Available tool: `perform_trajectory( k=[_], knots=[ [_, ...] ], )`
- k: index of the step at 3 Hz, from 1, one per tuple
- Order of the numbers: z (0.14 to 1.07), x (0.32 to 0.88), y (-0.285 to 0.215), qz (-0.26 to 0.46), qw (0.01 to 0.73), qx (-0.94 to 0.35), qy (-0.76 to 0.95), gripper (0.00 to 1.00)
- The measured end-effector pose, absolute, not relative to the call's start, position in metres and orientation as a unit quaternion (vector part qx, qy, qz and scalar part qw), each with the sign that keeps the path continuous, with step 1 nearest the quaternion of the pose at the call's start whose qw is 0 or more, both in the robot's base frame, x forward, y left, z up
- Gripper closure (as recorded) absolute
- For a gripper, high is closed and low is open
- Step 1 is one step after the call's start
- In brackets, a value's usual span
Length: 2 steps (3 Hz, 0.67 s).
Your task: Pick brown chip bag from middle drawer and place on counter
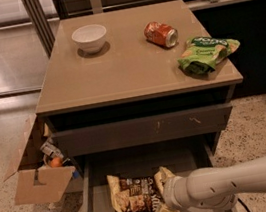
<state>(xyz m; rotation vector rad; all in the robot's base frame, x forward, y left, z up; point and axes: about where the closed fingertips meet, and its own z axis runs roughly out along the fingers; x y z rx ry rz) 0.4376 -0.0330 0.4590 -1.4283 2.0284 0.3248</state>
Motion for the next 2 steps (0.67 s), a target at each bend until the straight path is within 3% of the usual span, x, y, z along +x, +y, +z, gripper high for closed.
perform_trajectory(
  k=[2],
  knots=[
    [0.404, 0.434, 0.033, 0.169, 0.305, -0.576, 0.739, 0.00]
  ],
)
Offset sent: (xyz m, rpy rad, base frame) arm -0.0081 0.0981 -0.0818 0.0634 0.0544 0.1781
